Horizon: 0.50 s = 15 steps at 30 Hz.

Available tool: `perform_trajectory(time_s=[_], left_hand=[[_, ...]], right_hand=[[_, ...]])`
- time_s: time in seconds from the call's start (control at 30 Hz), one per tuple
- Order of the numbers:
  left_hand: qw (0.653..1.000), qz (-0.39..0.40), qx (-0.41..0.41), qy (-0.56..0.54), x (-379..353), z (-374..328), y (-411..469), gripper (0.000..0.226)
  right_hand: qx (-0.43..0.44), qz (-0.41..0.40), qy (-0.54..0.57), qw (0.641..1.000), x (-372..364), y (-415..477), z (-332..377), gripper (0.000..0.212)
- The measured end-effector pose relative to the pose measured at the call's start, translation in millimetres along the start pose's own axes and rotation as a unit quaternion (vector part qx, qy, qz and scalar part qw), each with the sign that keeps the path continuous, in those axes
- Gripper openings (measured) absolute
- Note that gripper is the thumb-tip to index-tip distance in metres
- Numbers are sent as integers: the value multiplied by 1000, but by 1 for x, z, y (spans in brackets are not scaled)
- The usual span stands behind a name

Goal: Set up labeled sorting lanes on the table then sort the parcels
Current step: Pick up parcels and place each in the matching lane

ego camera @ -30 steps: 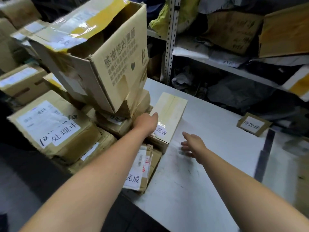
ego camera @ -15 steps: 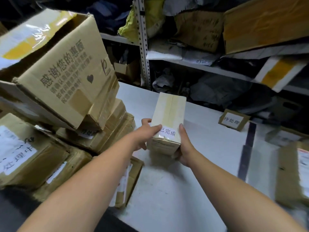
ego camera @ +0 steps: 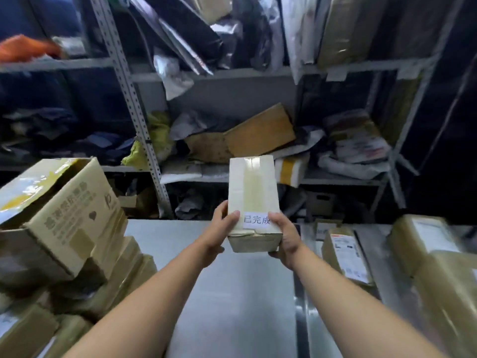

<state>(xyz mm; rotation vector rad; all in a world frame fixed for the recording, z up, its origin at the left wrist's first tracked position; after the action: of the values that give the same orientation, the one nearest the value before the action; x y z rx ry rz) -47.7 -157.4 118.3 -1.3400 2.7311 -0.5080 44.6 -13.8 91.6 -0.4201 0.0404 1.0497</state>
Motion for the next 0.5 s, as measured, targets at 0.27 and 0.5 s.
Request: perform_trajectory(time_s=[0.27,0.5], left_hand=[[969,239,18,-55,-186,18,-59,94],[969,232,18,-83,-293,17,-98,94]], right_hand=[[74,-120,112,984,145,-149,26,50],[94,-126,97,983,238,-219,28,69]])
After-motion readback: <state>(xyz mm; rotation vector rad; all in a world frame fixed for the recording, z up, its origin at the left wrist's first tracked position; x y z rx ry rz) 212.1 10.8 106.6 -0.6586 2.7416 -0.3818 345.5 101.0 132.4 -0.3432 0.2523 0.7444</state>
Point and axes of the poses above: each hand's wrist, its own y-axis towards the middle knuckle, its own x-axis out of the back of the hand, z = x × y, the point moved 6 cm from there along y, towards the middle knuckle, and after that the axes turned 4 degrees about -z, right-handed, at the moved point
